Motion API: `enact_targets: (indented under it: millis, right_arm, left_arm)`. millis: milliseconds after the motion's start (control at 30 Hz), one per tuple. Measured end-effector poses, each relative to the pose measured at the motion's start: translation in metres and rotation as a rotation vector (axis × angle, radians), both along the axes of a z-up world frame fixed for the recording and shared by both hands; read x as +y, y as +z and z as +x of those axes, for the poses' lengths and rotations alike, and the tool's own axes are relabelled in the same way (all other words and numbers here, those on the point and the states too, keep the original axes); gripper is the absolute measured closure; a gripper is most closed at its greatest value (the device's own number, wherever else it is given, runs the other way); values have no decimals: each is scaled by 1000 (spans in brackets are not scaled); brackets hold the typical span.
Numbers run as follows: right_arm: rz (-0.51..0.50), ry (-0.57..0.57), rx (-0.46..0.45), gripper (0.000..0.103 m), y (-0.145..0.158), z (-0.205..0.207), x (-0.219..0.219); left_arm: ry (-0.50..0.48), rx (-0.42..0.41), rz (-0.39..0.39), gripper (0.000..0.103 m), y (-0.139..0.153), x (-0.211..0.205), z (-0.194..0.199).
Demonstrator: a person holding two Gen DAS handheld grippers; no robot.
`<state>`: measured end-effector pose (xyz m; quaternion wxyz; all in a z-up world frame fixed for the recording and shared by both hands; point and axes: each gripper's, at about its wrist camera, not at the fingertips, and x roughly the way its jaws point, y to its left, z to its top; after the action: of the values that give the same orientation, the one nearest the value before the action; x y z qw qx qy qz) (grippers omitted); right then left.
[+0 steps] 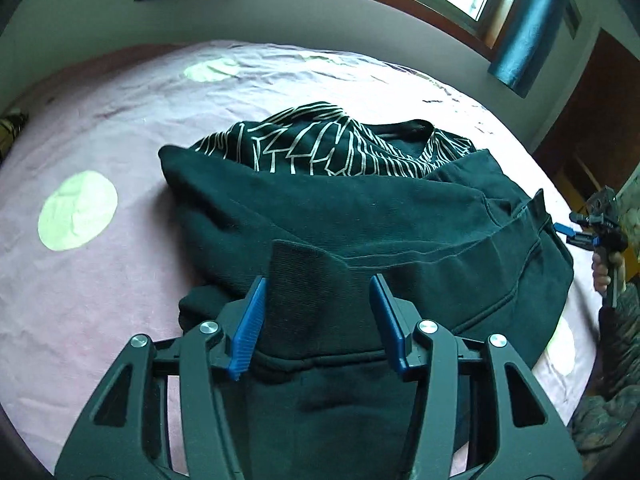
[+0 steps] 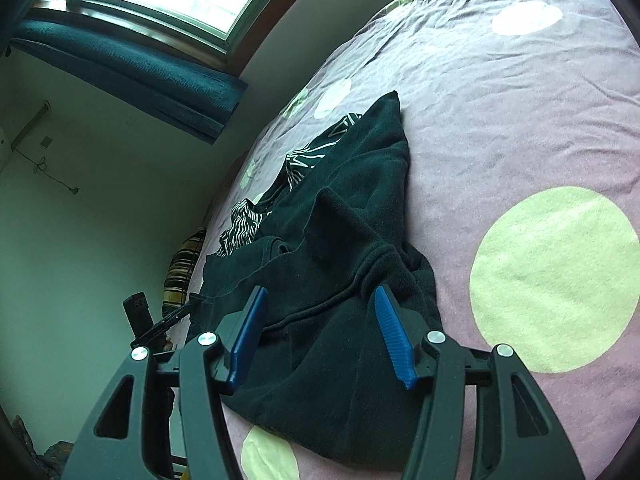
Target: Fold small clothes
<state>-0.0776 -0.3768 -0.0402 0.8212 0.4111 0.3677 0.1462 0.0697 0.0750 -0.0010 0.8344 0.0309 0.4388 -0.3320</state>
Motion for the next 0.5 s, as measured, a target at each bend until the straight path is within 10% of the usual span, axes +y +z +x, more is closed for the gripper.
enact_targets:
  millis: [267, 367, 500]
  right_arm:
    - [-17, 1, -10, 47, 3, 8, -1]
    - [-25, 3, -9, 47, 3, 11, -2]
    - [-23, 6, -10, 47, 3, 15, -5]
  left_arm:
    - [3, -16, 5, 35, 4, 4, 1]
    - [-8, -12, 26, 72, 2, -3, -2]
    - [13, -61, 116, 86, 0, -10, -6]
